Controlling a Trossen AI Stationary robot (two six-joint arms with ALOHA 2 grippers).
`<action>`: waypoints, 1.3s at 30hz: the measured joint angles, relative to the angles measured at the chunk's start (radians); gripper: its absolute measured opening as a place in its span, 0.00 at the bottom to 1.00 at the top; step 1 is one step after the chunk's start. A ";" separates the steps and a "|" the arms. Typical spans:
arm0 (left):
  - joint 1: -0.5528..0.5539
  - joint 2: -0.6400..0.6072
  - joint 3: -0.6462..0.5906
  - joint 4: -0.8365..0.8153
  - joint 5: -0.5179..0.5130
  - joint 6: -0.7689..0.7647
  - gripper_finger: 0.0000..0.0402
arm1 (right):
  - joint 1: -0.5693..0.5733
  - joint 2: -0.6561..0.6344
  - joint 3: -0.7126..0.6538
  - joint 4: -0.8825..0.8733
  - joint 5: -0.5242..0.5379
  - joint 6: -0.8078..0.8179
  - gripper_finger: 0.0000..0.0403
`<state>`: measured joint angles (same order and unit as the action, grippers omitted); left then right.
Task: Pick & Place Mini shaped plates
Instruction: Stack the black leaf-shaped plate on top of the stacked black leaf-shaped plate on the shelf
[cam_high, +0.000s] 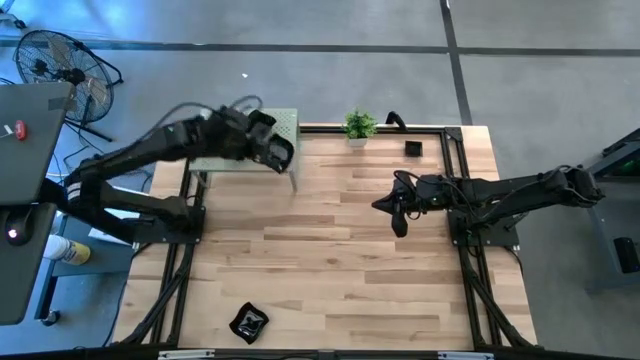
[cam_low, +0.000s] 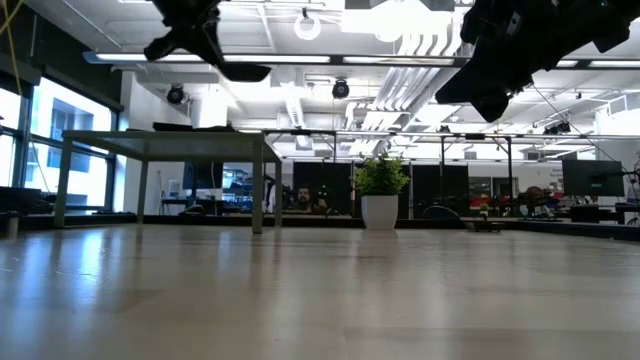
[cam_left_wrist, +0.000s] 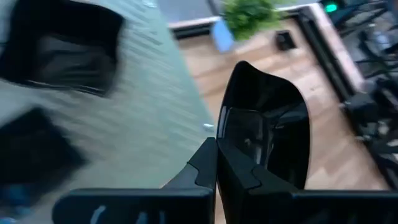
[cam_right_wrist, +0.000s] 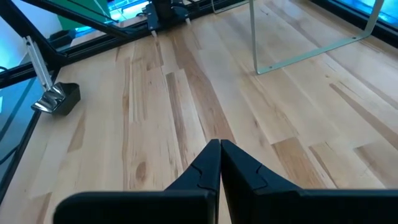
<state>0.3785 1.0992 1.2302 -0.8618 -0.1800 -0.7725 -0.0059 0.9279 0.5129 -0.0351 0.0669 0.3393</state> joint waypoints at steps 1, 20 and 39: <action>0.036 -0.005 0.021 -0.037 0.015 0.024 0.00 | 0.000 0.000 0.000 0.001 0.003 0.000 0.02; 0.713 -0.125 0.065 -0.301 0.170 0.493 0.00 | 0.000 0.000 0.000 0.002 0.005 0.000 0.02; 0.800 -0.079 0.064 -0.292 -0.042 0.717 0.00 | 0.000 0.000 0.000 0.002 0.009 0.000 0.02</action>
<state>1.1782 1.0199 1.2942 -1.1538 -0.2215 -0.0554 -0.0059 0.9283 0.5128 -0.0330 0.0760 0.3393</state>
